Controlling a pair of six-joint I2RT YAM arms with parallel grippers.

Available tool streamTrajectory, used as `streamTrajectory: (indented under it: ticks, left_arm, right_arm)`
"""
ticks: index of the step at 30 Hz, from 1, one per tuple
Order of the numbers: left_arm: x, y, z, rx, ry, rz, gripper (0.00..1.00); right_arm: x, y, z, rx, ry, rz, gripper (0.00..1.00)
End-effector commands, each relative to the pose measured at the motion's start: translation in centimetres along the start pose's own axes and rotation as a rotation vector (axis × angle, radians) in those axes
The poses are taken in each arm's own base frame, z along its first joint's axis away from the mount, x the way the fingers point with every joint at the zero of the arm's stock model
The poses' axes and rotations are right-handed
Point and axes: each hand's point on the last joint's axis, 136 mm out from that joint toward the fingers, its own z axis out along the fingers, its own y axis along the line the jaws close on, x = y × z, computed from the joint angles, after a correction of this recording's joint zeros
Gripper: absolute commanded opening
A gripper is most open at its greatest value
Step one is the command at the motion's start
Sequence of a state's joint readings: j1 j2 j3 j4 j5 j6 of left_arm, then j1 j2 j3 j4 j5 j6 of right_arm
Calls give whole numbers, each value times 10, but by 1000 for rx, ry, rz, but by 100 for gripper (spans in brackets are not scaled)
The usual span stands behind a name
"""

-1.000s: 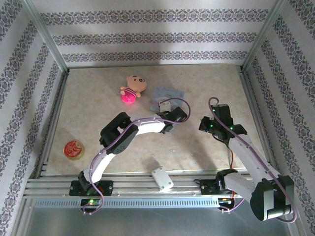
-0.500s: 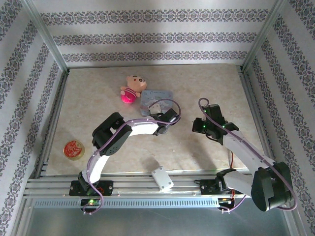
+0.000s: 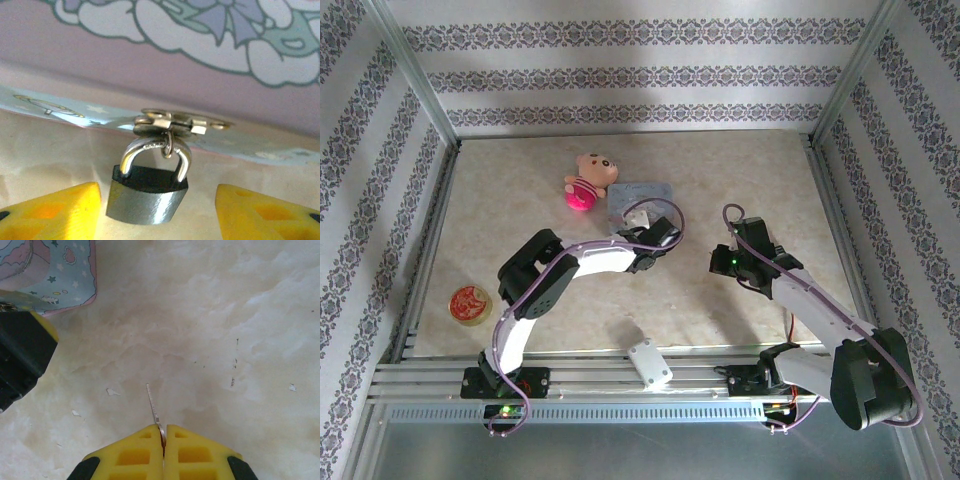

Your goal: Unlock the padlock with the key

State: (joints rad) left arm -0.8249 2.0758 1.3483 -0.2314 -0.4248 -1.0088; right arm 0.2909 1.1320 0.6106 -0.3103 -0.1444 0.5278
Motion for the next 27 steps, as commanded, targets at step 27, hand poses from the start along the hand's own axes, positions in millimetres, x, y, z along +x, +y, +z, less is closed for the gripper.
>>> streamTrajectory:
  ticks: [27]
  left_arm:
    - [-22,19,5,-105,66,213,55]
  right_arm:
    - [-7,4,-1,-9,-31,18,0]
